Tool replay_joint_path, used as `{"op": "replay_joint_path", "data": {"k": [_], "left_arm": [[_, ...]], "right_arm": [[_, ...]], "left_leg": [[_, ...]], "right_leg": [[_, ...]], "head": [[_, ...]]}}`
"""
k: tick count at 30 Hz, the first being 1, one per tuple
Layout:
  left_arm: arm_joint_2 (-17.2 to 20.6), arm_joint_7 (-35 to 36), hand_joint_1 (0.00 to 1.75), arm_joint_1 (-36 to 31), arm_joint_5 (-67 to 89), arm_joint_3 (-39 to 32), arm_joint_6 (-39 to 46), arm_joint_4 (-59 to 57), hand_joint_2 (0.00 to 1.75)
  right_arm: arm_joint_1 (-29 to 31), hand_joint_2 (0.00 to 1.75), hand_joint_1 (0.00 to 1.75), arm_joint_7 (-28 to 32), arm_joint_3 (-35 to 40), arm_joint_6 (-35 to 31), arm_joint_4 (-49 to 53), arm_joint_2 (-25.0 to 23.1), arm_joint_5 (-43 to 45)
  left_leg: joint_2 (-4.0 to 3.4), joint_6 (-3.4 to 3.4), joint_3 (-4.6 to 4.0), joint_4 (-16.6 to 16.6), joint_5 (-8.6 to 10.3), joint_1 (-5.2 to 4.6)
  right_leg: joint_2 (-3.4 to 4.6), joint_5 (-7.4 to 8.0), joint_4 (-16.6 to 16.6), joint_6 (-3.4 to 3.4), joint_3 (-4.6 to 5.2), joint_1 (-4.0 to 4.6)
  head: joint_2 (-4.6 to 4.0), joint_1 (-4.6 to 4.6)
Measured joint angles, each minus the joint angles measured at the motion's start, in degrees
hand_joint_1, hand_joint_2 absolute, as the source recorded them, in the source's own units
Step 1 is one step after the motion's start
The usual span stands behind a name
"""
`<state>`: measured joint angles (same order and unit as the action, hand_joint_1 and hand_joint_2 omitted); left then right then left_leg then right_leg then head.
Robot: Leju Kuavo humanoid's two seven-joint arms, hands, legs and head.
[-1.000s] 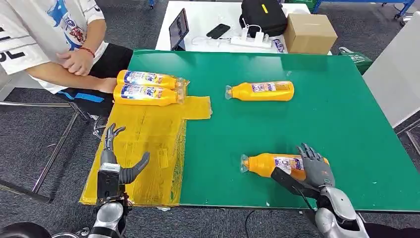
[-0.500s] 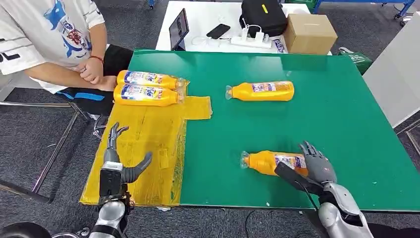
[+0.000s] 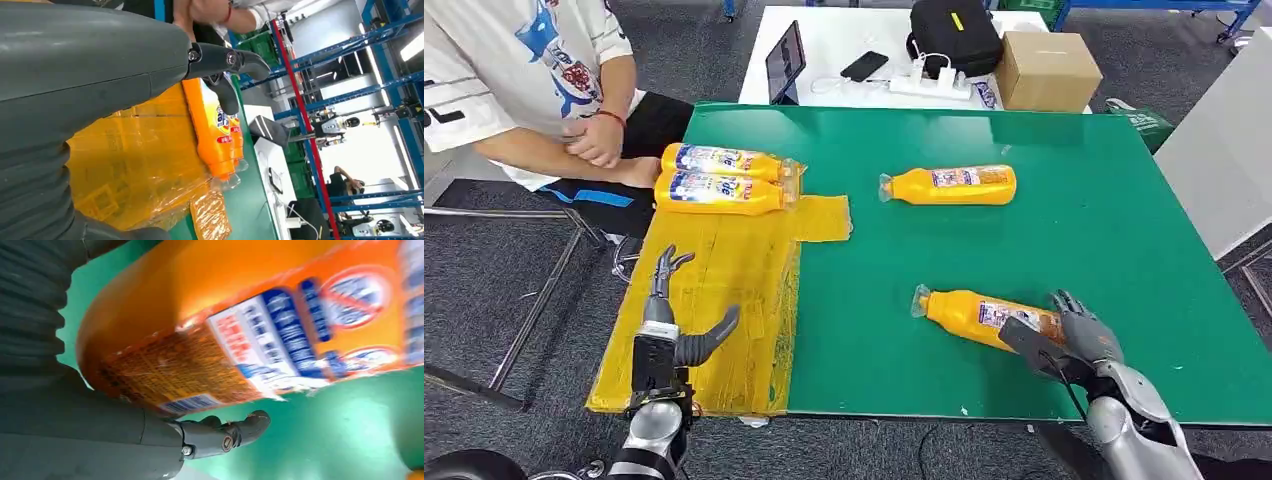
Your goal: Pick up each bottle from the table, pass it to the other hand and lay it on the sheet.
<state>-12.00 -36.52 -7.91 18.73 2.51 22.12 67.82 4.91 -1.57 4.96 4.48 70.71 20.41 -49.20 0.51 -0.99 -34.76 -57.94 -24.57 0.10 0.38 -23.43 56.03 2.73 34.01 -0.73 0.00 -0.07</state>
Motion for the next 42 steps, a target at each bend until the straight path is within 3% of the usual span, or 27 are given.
{"op": "replay_joint_path", "data": {"k": [2, 3, 4, 12, 23, 27, 33, 38, 42], "left_arm": [[0.00, 0.00, 0.00, -0.25, -0.04, 0.07, 0.00, -0.35, 1.75], [0.00, 0.00, 0.00, -0.38, -0.11, 0.13, 0.00, -0.50, 1.75], [0.00, 0.00, 0.00, -0.44, -0.24, 0.13, 0.00, -0.63, 1.75], [0.00, 0.11, 0.00, -0.46, -0.44, 0.50, 0.09, -1.11, 1.75], [-0.07, 0.04, 0.00, -0.36, -0.85, 1.11, 0.44, -1.53, 1.75], [-0.68, 0.09, 0.00, -0.17, -2.16, 1.16, -0.44, -1.53, 1.75], [-1.57, 4.93, 0.00, 0.20, -10.09, 2.71, -8.80, -1.53, 1.75], [-1.86, 10.54, 0.00, 0.22, -19.99, 4.81, -20.28, -1.57, 1.75], [-1.81, 12.24, 0.00, 0.24, -23.80, 6.32, -25.07, -1.59, 1.75]], "right_arm": [[0.18, 1.75, 1.57, 0.02, 0.00, 0.13, -0.55, 0.09, 0.24], [0.20, 1.75, 1.73, 0.18, 0.00, 0.09, -0.70, 0.09, 0.46], [0.21, 1.75, 1.75, 0.39, 0.00, -0.13, -0.85, 0.04, 0.66], [0.15, 1.75, 1.75, 1.31, -0.02, -4.45, -1.29, -1.28, 0.42], [-2.89, 1.75, 1.75, 10.91, -1.51, -19.57, 0.99, -8.02, -0.02], [-4.16, 1.75, 1.75, 18.74, -3.21, -30.22, 4.49, -11.98, 2.38], [-6.19, 1.75, 1.75, 31.38, -5.59, -43.71, 13.98, -20.01, 7.28], [-7.48, 1.75, 1.75, 40.64, -8.98, -44.11, 19.98, -26.71, 9.16], [-8.22, 1.75, 1.75, 41.29, -9.18, -44.11, 21.84, -29.31, 9.99]], "left_leg": [[-0.03, 0.02, 0.12, 0.00, -0.04, 0.00], [-0.05, 0.01, 0.18, 0.00, -0.05, 0.00], [-0.06, 0.01, 0.22, 0.00, -0.05, 0.00], [-0.07, 0.01, 0.26, 0.00, -0.03, 0.00], [-0.13, 0.04, -0.13, 0.00, 0.01, 0.04], [-0.16, 0.04, -0.24, 0.00, 0.00, 0.03], [-0.05, 0.05, -0.31, 0.00, -0.01, 0.03], [-0.05, 0.05, -0.32, 0.01, -0.01, 0.03], [-0.06, 0.05, -0.32, 0.01, -0.01, 0.02]], "right_leg": [[0.03, 0.01, -0.01, 0.00, -0.09, 0.00], [0.04, 0.01, -0.02, 0.00, -0.14, 0.00], [0.04, 0.01, -0.02, 0.00, -0.18, 0.00], [0.12, 0.06, -0.01, 0.01, -0.19, 0.00], [0.19, 0.05, 0.07, 0.05, 0.11, 0.04], [0.20, 0.05, 0.07, 0.05, 0.24, 0.03], [0.18, 0.01, 0.06, 0.04, 0.30, 0.02], [0.18, 0.01, 0.06, 0.04, 0.30, 0.02], [0.18, 0.01, 0.06, 0.04, 0.30, 0.01]], "head": [[0.00, -0.02], [0.00, 0.00], [0.00, -0.02], [0.00, -0.02], [0.00, -0.02], [0.00, -0.04], [0.00, -0.04], [0.00, -0.02], [0.00, -0.02]]}}
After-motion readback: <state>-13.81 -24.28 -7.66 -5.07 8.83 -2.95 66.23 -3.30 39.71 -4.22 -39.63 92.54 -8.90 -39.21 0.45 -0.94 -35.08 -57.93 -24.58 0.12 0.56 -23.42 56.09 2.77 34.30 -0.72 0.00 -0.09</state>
